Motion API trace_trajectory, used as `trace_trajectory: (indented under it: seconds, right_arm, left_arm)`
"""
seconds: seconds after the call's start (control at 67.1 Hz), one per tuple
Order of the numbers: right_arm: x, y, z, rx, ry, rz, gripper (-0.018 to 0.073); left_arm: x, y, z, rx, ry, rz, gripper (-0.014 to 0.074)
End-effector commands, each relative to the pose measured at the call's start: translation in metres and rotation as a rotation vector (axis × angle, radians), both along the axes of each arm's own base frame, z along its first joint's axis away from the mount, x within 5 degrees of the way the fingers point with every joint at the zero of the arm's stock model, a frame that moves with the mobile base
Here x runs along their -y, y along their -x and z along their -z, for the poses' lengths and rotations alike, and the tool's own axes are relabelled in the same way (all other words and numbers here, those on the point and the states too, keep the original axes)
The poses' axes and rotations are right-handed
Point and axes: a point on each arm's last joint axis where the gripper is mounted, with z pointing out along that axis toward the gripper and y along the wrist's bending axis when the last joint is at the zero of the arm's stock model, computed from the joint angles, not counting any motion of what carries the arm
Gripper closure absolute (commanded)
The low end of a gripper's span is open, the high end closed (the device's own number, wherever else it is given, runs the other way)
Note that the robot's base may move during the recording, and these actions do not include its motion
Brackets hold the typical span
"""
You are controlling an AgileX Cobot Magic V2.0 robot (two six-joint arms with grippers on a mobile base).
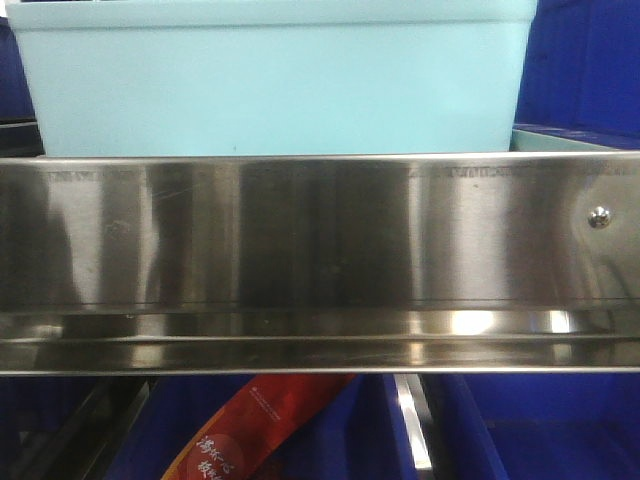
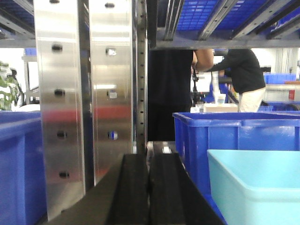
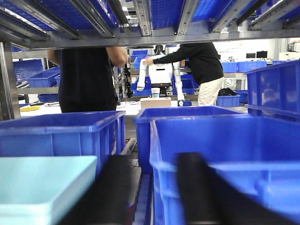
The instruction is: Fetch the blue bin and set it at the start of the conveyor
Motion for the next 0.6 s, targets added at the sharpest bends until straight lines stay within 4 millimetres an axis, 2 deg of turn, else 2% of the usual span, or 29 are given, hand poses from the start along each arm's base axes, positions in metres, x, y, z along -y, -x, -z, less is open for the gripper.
trace_trajectory:
  seconds: [0.0,0.045,0.104,0.149,0.223,0.328,0.447,0.581]
  right_arm:
    - [0.001,-0.008,-0.011,-0.019,0.004,0.0,0.0155]
    - [0.001,-0.013,-0.013,-0.034,0.008,0.002,0.006]
    - [0.003,-0.02,-0.015,-0.034,0.052,0.027,-0.0018]
    - [0.004,-0.024,-0.017,-0.023,0.052,0.029,-0.0008]
    - [0.004,-0.028,-0.026,-0.03,0.041,0.024,0.0001]
    - [0.004,-0.035,-0.041,-0.074,0.021,0.009,0.0001]
    - [0.0,-0.046,-0.061,-0.121,-0.025,-0.049,0.0001]
    - [-0.009,-0.072,-0.072,-0.205,-0.013,-0.159,0.0001]
  left_arm:
    - [0.0,-0.003,-0.018,-0.033,0.005,0.005,0.0407]
    - [0.0,-0.009,-0.025,-0.038,0.005,0.005,0.028]
    - [0.0,-0.015,-0.031,-0.038,0.026,0.016,0.0165]
    - [0.0,-0.021,-0.035,-0.053,0.053,0.027,0.0083]
    - [0.001,-0.027,-0.045,-0.071,0.098,0.046,0.0008]
    - [0.003,-0.037,-0.058,-0.168,0.088,0.061,-0.0003]
    - [0.011,-0.048,-0.075,-0.25,0.051,0.168,-0.0003]
    - [0.028,-0.069,-0.085,-0.355,0.025,0.304,-0.0003]
